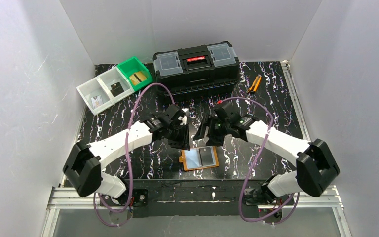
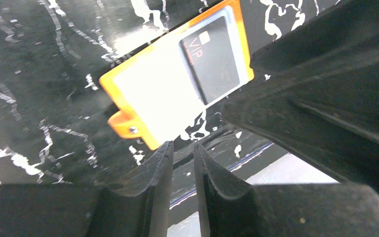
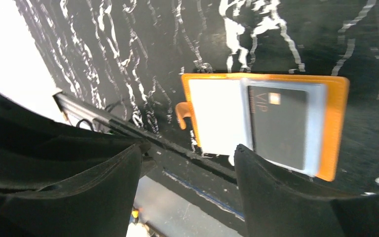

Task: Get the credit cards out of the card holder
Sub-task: Remove the credit card from the card holder.

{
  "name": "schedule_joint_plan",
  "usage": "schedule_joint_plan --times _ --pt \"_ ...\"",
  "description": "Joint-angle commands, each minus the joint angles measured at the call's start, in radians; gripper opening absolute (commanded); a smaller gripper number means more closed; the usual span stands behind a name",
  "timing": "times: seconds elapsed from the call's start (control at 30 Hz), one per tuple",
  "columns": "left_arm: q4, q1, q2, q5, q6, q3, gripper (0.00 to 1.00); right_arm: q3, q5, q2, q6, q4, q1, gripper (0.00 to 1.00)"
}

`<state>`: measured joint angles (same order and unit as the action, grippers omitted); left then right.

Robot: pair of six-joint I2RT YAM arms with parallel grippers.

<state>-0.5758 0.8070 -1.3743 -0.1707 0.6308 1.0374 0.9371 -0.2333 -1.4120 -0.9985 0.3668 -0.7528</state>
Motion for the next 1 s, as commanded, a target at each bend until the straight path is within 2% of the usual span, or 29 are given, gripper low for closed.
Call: schedule_joint_plan --times 0.0,0.17,0.33,0.63,0.97 --pt "0.148 -0.002 -0.088 -0.131 0.083 0.003 0.22 -0.061 0.084 0.067 0.036 0.107 0.024 0.72" --pt "0.314 -0.004 -0.193 -0.223 0.161 -0.022 0.23 -0.117 0.100 0.087 0.069 0.125 0.024 0.48" --pt "0.366 -0.007 -0.272 -0.254 0.183 -0.032 0.25 -0.134 0.099 0.058 0.101 0.113 0.025 0.34" --pt "0.428 -0.023 -0.331 -0.281 0.188 -0.086 0.24 -0.136 0.087 -0.043 0.123 0.074 0.024 0.24" --pt "0.458 -0.031 -0.383 -0.304 0.173 -0.117 0.24 -0.143 0.092 -0.080 0.124 0.076 0.017 0.23"
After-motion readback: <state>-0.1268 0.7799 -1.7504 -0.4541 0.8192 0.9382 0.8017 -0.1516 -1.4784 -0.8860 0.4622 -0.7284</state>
